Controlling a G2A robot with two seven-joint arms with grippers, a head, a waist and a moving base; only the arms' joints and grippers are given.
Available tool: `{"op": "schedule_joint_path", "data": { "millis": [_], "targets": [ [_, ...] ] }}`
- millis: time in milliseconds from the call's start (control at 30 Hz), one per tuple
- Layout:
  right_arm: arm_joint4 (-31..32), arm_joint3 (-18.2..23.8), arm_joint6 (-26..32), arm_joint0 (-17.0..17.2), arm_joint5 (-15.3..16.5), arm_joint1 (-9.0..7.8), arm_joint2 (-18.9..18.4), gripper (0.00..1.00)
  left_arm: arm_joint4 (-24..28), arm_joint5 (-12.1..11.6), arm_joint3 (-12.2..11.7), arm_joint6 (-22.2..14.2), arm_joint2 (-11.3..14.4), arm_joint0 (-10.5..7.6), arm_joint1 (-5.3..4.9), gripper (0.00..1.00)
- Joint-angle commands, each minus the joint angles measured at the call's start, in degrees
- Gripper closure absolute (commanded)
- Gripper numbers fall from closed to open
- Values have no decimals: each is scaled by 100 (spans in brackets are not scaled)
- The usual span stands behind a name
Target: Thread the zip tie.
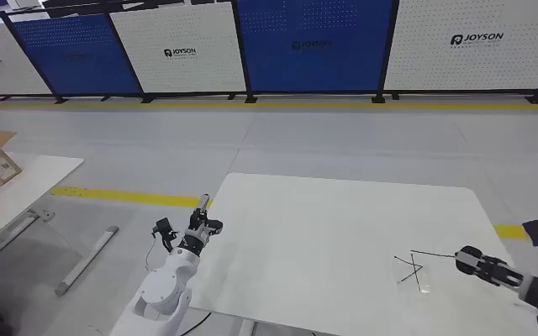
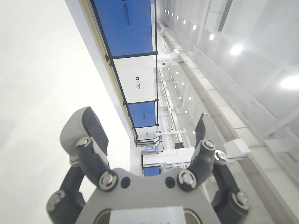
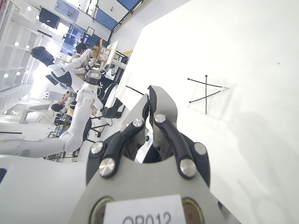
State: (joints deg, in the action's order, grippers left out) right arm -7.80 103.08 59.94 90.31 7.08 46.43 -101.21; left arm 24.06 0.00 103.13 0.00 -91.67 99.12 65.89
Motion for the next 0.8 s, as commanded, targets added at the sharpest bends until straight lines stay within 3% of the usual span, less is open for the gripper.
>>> {"op": "schedule_joint_path", "data": {
  "millis": [0,367,500,633,767],
  "targets": [
    [9,7,-6,2,-9,0,7,100,0,0,0,0,0,0,0,0],
    [29,-2,-185,21,20,12,28,100,0,0,0,0,0,0,0,0],
    [-453,-309,-666,216,731,87,155,100,0,0,0,0,0,0,0,0],
    [-274,-543,-1128,316,1217,150,445,100,0,0,0,0,0,0,0,0],
    [418,-401,-2019,350,1240,239,849,100,0,0,0,0,0,0,0,0]
  ]
}}
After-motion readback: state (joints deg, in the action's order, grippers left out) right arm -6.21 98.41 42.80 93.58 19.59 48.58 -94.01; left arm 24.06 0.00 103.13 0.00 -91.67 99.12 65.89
